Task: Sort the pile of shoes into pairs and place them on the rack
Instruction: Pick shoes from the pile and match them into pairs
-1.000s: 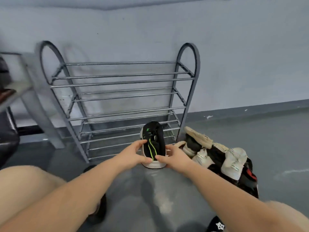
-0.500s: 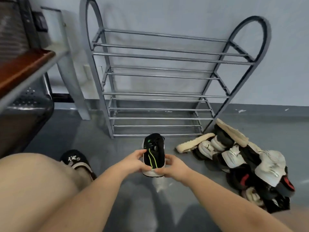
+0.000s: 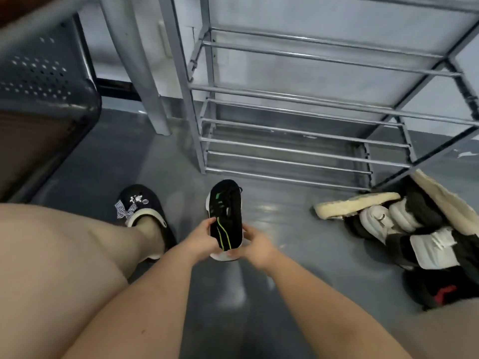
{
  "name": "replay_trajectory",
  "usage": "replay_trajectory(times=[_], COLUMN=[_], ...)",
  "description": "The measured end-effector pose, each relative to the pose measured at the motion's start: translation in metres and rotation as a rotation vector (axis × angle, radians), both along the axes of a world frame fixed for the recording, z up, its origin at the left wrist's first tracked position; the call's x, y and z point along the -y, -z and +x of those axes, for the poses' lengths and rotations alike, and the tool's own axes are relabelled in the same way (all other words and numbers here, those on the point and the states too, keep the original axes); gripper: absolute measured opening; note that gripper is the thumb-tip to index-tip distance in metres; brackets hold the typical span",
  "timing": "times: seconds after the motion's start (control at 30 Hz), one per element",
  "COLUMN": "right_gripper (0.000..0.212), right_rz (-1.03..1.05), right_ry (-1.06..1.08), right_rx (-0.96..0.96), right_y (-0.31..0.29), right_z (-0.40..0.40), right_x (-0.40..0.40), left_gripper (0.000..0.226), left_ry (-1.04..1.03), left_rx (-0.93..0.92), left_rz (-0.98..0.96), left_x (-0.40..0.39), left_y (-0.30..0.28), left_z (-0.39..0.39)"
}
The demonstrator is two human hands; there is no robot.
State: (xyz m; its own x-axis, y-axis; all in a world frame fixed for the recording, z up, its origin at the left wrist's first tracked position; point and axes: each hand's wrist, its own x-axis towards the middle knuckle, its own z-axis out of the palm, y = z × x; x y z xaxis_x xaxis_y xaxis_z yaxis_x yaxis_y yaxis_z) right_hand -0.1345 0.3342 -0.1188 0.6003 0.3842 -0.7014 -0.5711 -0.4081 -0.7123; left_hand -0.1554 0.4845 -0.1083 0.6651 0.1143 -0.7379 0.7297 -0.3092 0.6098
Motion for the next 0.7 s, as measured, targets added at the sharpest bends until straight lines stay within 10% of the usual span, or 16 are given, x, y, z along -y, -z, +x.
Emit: replay_trajectory(times=[0.33,0.5,0.7], right_gripper=[0.09,0.092,0.092], right_rz=[-0.159,-0.613,-0.797], right_ry=[-0.193,-0.817,-0.801], right_rx=[0.017,0.557,0.605], right_y=[0.025,0.016,-0.004], right_z=[-0.004,-0.009,-0.014], right_x=[-0.029,0.009,0.058], left_gripper=[0.076,0.077,0.072], left_ry=[0.351,0.672,0.882], left_rx=[0.008,-0.006,0.204], left_rz=[0.365,0.554,0.685], left_x=[-0.003,0.008,0.046], left_y=[0.021,0.019,0.005], left_z=[0.002,-0.004,-0.007])
